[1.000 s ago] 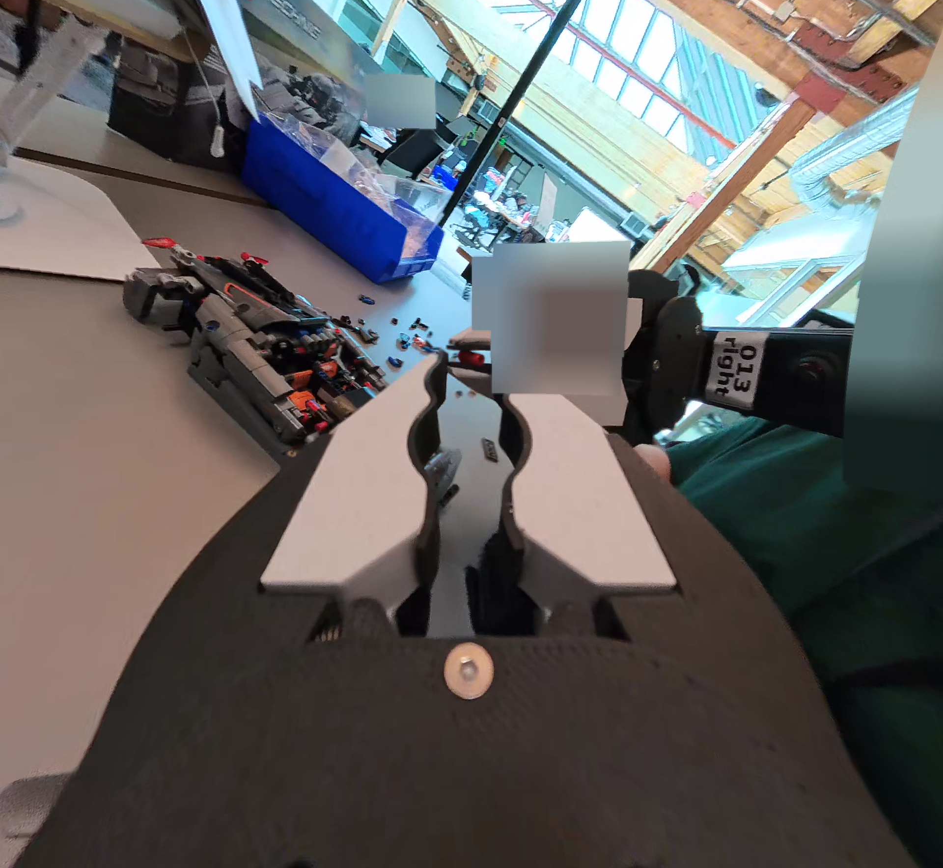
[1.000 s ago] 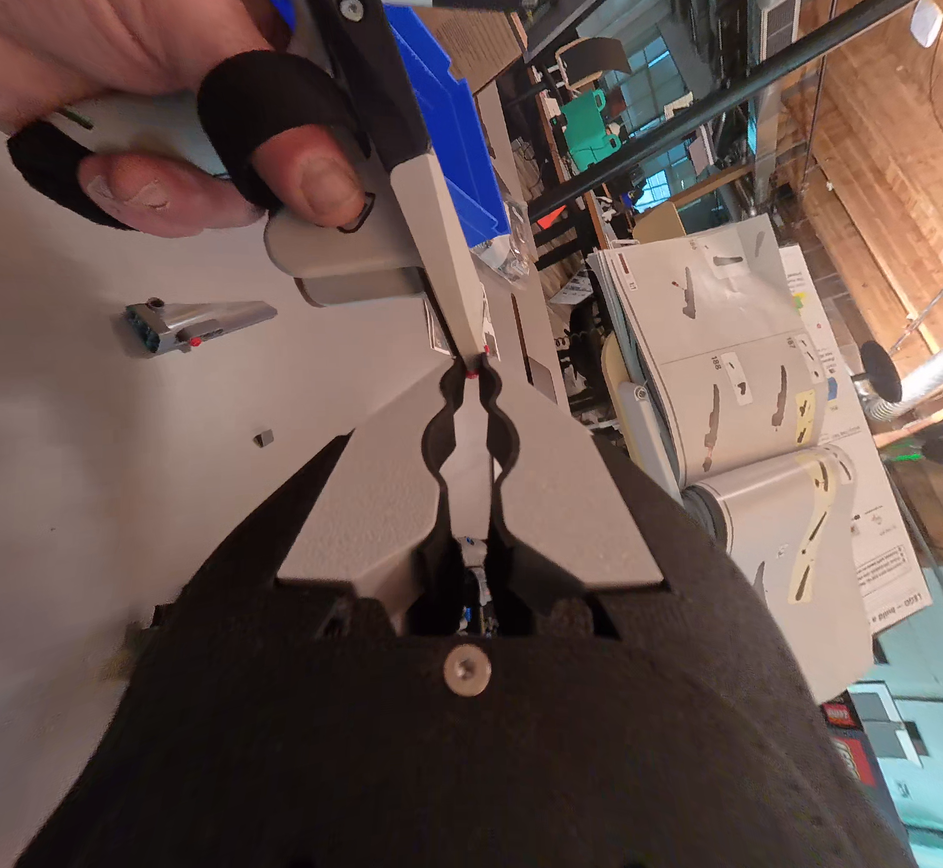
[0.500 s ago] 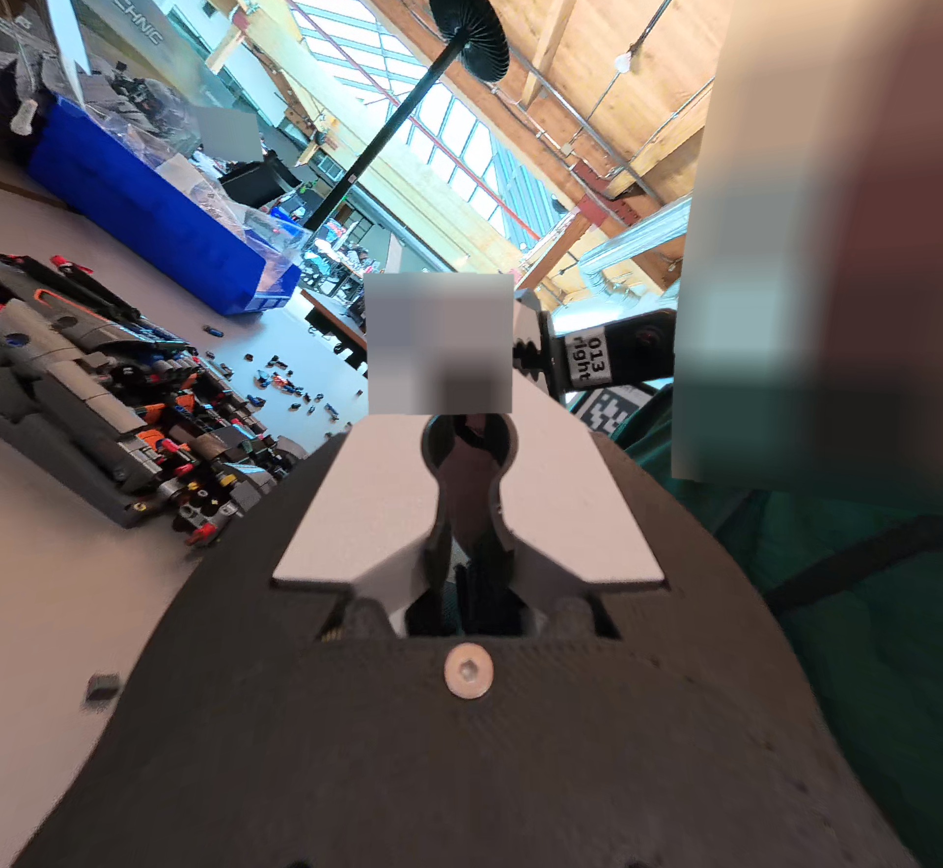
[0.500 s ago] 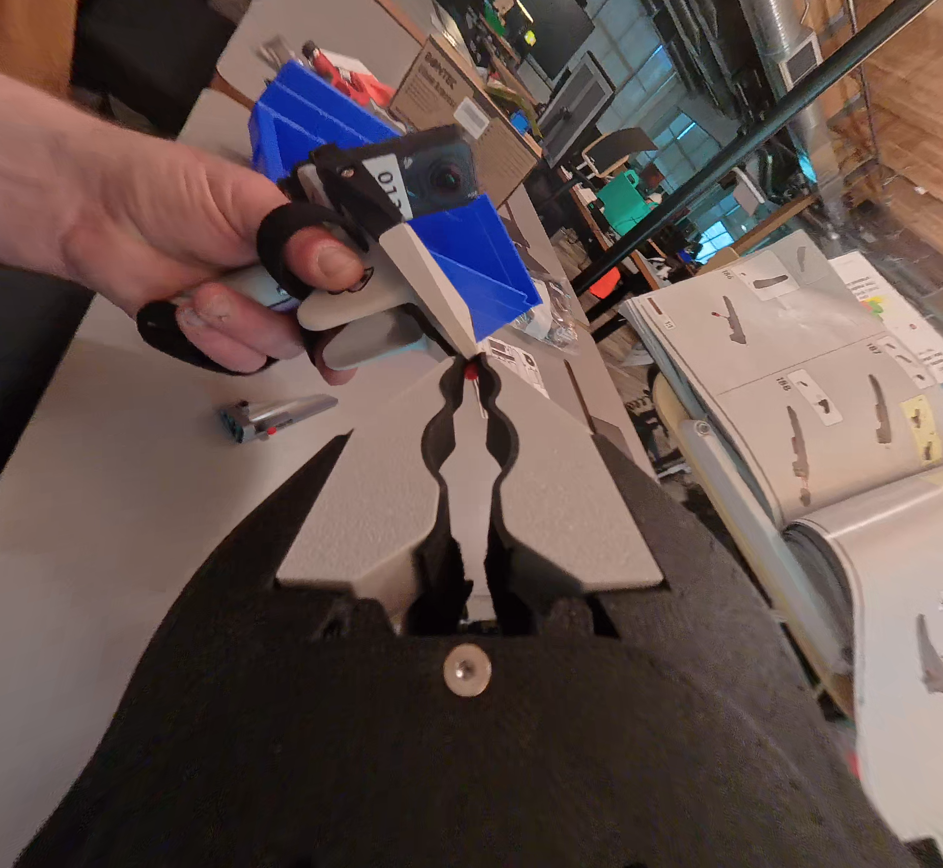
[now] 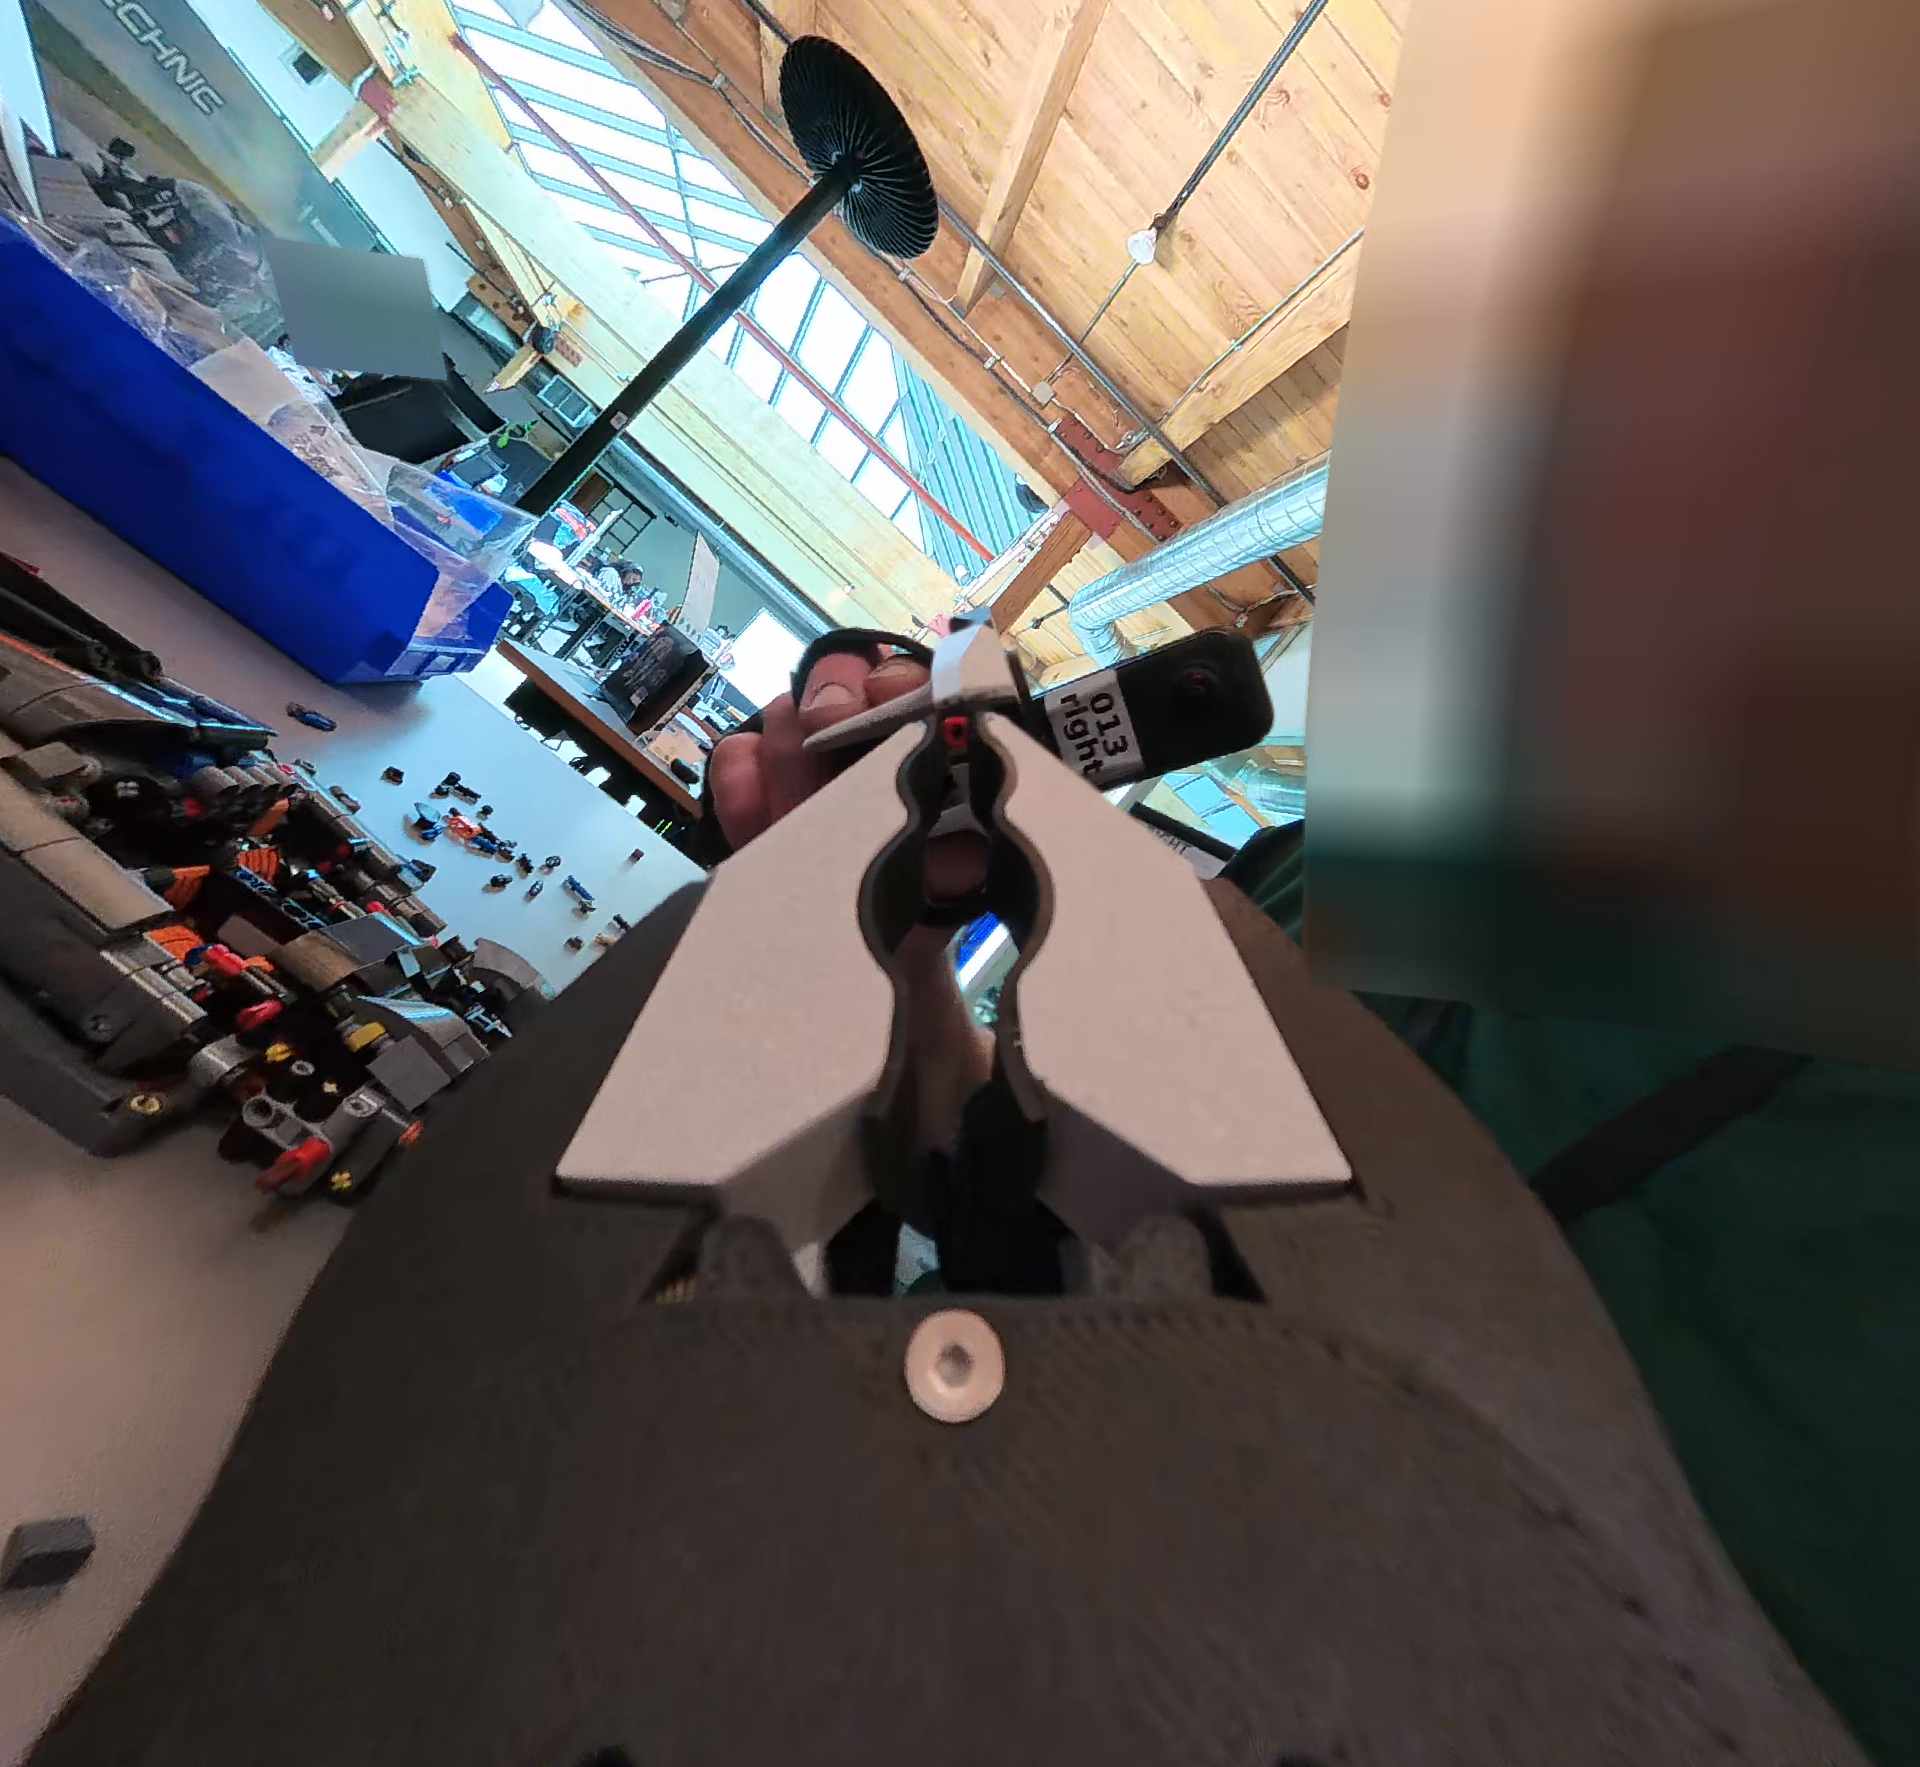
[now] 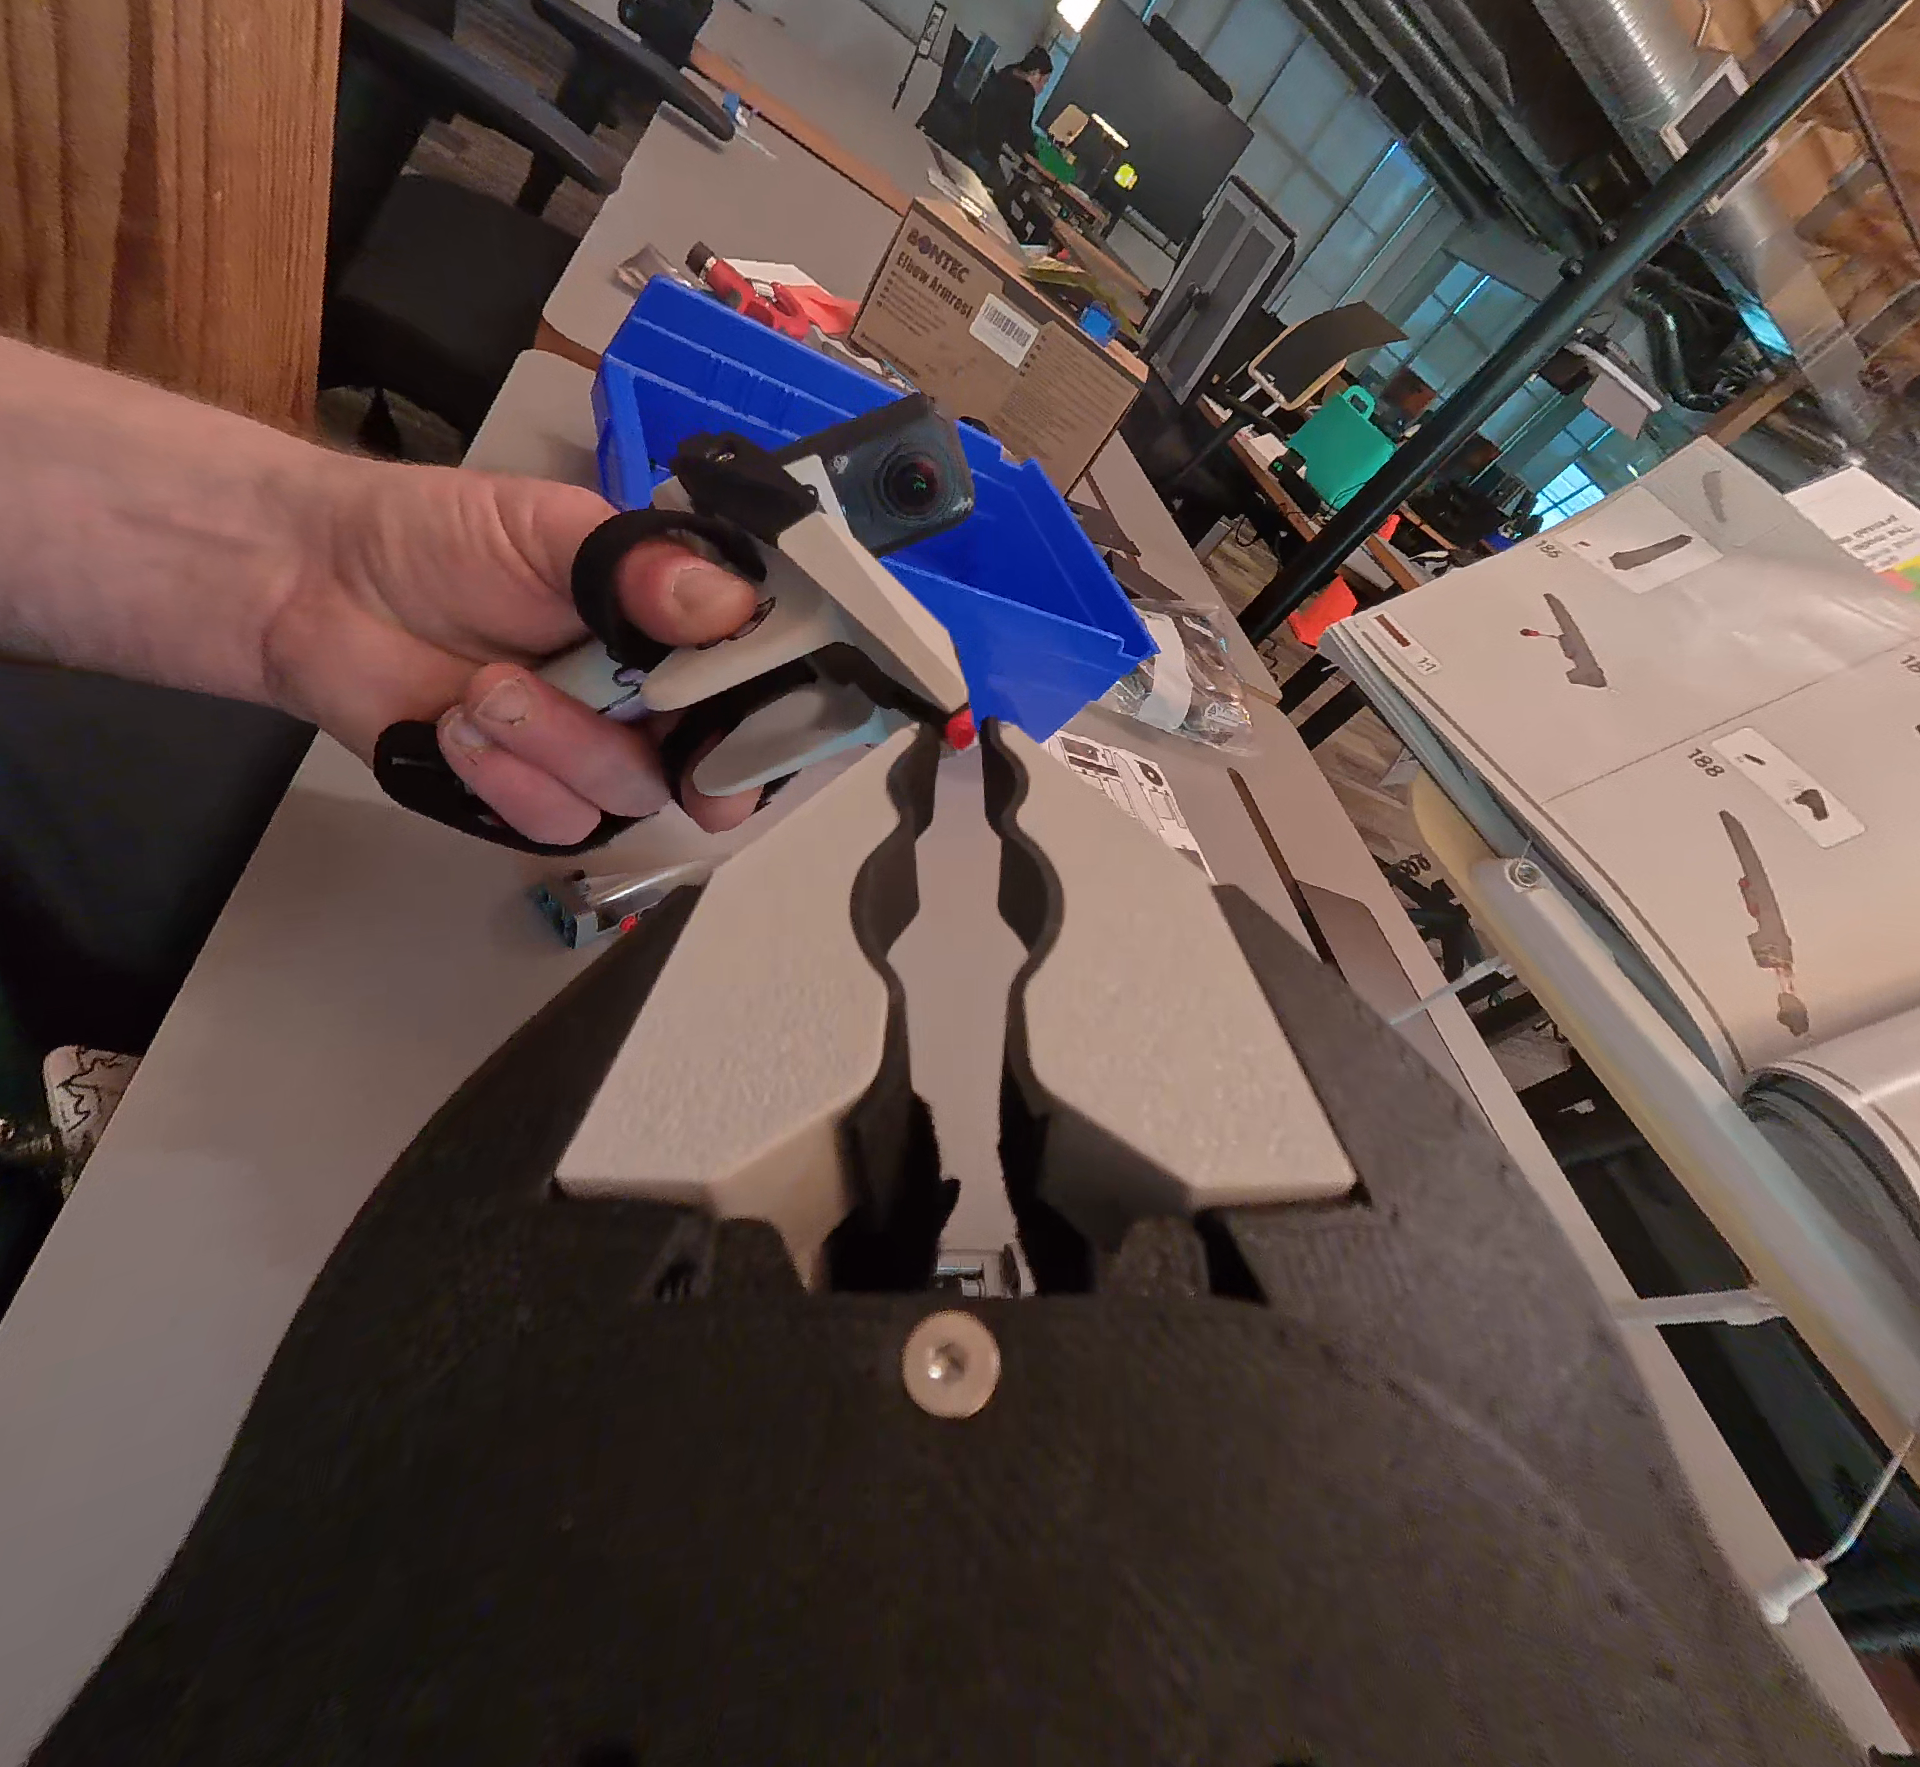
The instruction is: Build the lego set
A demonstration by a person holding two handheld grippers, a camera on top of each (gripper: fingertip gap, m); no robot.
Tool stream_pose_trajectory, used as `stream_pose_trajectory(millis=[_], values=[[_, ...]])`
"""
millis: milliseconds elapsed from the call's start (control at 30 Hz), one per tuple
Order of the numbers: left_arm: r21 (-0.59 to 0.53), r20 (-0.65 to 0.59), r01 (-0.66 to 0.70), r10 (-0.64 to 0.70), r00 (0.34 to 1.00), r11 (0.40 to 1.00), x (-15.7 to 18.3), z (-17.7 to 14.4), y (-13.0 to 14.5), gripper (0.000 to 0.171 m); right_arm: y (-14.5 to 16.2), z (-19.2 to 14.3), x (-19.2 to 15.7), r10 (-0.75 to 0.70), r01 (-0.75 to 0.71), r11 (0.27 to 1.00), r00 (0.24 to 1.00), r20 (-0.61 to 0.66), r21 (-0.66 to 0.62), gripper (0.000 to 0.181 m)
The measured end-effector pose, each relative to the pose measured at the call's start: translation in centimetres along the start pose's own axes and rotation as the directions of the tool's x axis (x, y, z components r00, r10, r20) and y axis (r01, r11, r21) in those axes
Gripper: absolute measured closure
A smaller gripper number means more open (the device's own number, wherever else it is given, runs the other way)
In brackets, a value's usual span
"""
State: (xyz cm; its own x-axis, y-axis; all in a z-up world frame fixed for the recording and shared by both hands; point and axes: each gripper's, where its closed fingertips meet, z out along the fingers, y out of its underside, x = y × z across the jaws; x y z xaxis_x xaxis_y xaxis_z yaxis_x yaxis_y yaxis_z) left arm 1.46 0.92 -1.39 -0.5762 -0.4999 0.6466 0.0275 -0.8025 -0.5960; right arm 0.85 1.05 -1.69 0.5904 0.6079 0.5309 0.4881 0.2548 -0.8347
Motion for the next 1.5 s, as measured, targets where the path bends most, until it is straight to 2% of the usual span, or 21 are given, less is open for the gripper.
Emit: stream_pose_trajectory(millis=[1367,1500], values=[[0.014,-0.012,0.038,-0.038,0.999,0.999,-0.01,0.59,0.75,0.169,0.27,-0.57,-0.32,-0.033,0.033,0.999,0.999,-0.033,-0.022,0.178],[0.016,0.042,-0.008,0.007,0.999,1.000,-0.13,0.42,0.50,0.164,0.34,-0.60,-0.28,-0.019,0.018,1.000,0.999,-0.034,-0.022,0.178]])
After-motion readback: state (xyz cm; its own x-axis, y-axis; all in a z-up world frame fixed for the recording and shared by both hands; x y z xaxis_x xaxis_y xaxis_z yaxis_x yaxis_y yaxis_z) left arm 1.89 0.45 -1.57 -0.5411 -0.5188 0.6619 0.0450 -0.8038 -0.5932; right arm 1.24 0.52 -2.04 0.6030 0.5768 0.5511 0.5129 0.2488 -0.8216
